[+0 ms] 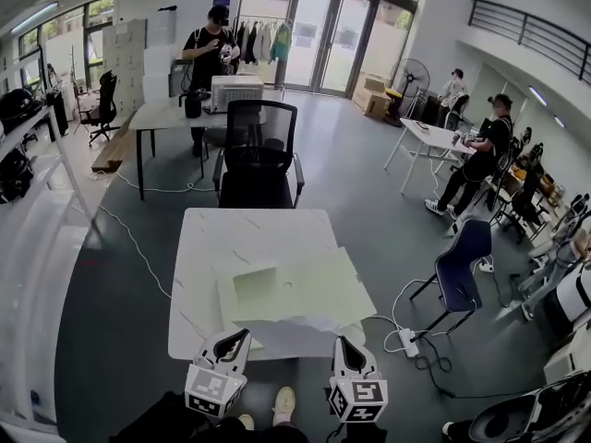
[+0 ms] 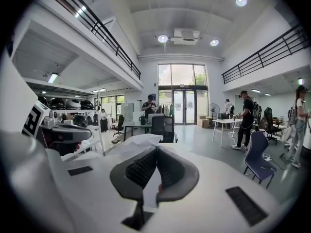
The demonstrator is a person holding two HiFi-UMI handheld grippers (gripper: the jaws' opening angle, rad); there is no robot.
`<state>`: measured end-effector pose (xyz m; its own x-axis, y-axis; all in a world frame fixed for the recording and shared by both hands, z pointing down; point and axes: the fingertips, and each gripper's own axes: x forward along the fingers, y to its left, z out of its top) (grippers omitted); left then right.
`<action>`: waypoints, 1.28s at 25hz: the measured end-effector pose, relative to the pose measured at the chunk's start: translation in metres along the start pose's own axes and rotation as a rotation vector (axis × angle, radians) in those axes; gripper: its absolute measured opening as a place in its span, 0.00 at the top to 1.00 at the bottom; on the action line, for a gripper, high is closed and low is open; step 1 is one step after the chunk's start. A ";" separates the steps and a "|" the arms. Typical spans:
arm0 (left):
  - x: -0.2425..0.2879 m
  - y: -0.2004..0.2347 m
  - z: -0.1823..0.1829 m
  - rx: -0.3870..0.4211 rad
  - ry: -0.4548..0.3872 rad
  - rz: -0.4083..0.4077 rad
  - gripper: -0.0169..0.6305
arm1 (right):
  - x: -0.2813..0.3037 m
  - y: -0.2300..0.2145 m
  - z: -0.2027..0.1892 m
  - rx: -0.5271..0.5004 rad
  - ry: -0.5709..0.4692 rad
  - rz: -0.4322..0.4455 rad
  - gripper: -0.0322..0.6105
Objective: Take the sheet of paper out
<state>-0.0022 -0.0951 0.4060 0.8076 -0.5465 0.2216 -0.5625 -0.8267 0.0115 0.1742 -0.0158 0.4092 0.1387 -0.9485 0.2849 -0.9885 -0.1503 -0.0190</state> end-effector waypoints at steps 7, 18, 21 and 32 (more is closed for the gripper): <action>-0.008 -0.011 -0.012 0.002 0.017 -0.041 0.94 | -0.019 0.010 -0.011 0.016 -0.002 -0.019 0.92; 0.002 -0.013 -0.011 0.004 0.025 -0.068 0.94 | -0.016 0.006 -0.006 0.003 0.000 -0.034 0.92; 0.002 -0.009 -0.012 0.002 0.026 -0.065 0.94 | -0.013 0.008 -0.004 0.000 -0.002 -0.033 0.92; -0.002 0.004 -0.011 -0.002 0.018 -0.053 0.94 | -0.004 0.020 0.003 -0.004 -0.015 -0.018 0.92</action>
<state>-0.0079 -0.0963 0.4160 0.8332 -0.4991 0.2380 -0.5191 -0.8544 0.0254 0.1541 -0.0154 0.4049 0.1569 -0.9499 0.2705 -0.9861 -0.1658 -0.0102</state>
